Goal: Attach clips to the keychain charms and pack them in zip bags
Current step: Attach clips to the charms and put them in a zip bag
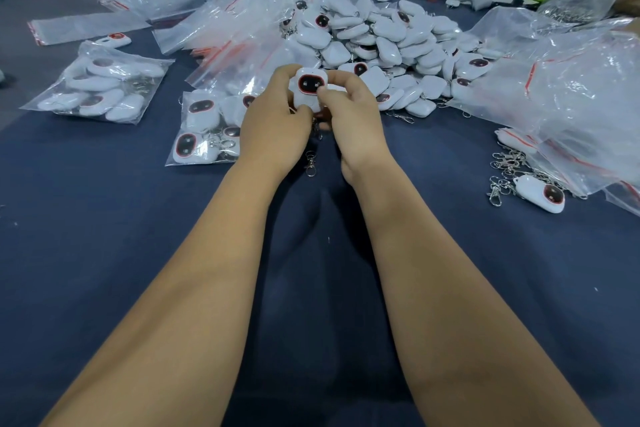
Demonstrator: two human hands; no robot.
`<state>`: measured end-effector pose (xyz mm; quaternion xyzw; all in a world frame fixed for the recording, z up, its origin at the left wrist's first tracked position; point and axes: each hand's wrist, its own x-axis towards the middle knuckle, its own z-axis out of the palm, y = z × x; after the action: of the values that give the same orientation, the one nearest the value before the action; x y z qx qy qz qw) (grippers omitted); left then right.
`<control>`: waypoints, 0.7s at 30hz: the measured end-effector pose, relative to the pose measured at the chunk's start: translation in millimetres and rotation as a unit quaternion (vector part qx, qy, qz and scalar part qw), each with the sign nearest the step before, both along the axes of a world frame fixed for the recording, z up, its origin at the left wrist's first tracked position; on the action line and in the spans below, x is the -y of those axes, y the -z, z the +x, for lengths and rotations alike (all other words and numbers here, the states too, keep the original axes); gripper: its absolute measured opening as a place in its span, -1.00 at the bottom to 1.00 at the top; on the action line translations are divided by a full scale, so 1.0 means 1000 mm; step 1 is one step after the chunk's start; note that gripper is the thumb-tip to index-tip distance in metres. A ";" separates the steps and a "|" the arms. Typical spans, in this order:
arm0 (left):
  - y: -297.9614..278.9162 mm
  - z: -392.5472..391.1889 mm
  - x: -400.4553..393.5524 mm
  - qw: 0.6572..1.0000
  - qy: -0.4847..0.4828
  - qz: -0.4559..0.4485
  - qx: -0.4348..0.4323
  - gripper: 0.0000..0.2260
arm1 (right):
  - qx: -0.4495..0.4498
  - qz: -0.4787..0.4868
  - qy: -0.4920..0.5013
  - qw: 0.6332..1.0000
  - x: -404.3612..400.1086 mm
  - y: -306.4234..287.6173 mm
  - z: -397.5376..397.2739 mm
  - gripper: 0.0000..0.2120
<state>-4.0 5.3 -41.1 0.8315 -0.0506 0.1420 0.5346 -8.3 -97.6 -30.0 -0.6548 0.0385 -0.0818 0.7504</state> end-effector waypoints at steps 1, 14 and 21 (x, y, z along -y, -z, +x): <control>0.000 0.000 0.000 1.000 0.000 0.002 0.004 -0.52 | 0.005 0.001 -0.011 1.000 0.000 0.000 0.000 -0.76; -0.002 -0.003 0.001 1.000 0.005 0.015 -0.005 -0.63 | 0.000 -0.067 0.000 0.998 -0.002 0.003 0.001 -0.82; -0.005 -0.003 0.000 0.998 0.015 -0.053 -0.021 -0.76 | 0.009 -0.079 -0.025 0.996 0.000 0.002 -0.001 -0.89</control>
<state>-7.3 5.0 -35.9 0.8037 -0.0447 0.1192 0.5813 -9.2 -97.5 -31.8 -0.7123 0.0089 -0.0718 0.6981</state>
